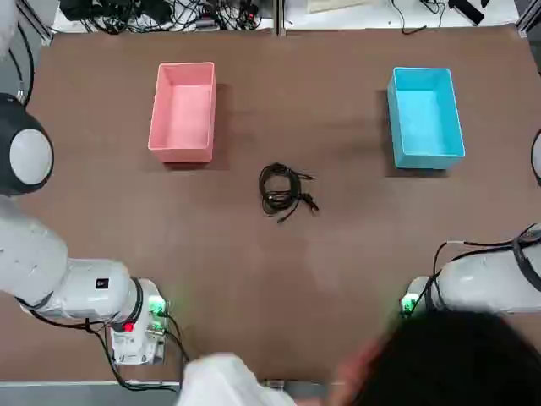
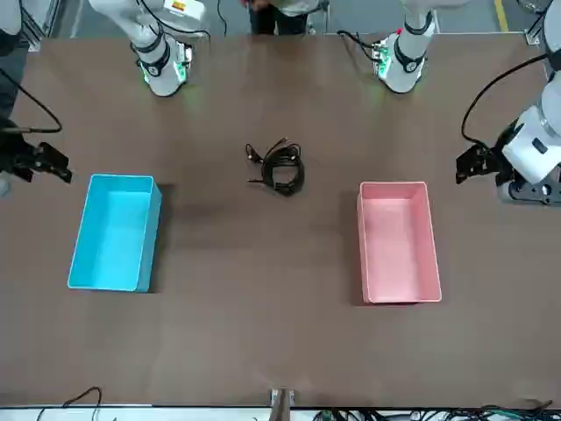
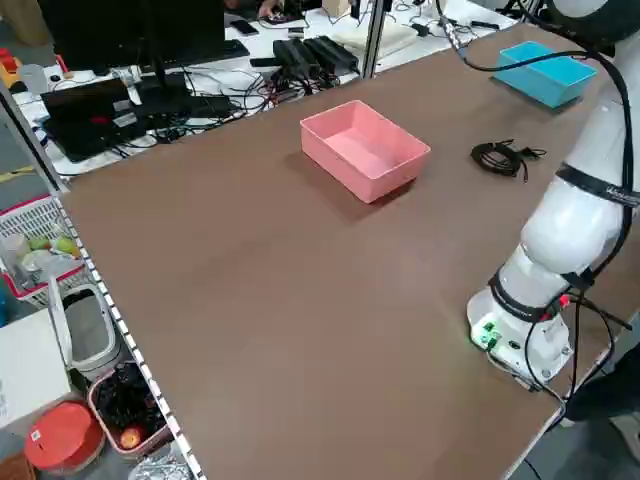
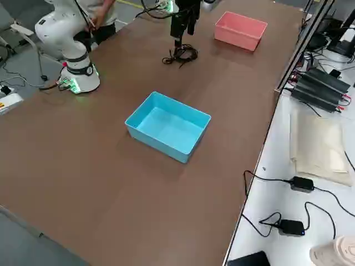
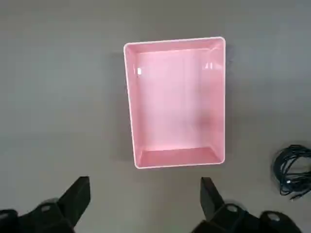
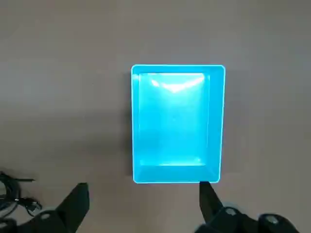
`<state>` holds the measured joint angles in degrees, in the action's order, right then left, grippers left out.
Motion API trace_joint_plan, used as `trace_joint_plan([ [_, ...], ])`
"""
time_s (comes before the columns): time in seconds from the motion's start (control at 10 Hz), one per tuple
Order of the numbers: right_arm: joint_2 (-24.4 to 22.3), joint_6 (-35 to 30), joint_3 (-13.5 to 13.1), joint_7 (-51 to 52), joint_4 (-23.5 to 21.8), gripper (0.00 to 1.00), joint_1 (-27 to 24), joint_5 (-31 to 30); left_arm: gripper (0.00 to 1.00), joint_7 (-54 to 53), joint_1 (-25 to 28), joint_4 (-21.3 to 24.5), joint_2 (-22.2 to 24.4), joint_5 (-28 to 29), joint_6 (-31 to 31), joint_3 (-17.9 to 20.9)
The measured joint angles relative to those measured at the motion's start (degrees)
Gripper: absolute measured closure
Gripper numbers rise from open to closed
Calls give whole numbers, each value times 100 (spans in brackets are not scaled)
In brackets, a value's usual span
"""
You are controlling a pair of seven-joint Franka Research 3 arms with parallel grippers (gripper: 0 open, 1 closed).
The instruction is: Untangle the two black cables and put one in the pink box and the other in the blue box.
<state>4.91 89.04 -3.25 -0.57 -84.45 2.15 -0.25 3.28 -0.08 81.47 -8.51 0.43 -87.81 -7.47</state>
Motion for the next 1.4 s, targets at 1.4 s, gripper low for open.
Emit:
trace_joint_plan([
  [1.4, 9, 1615, 114, -3435, -1607, 0, 1314, 29, 0, 6071, -1737, 81, -796, 11, -311, -659],
])
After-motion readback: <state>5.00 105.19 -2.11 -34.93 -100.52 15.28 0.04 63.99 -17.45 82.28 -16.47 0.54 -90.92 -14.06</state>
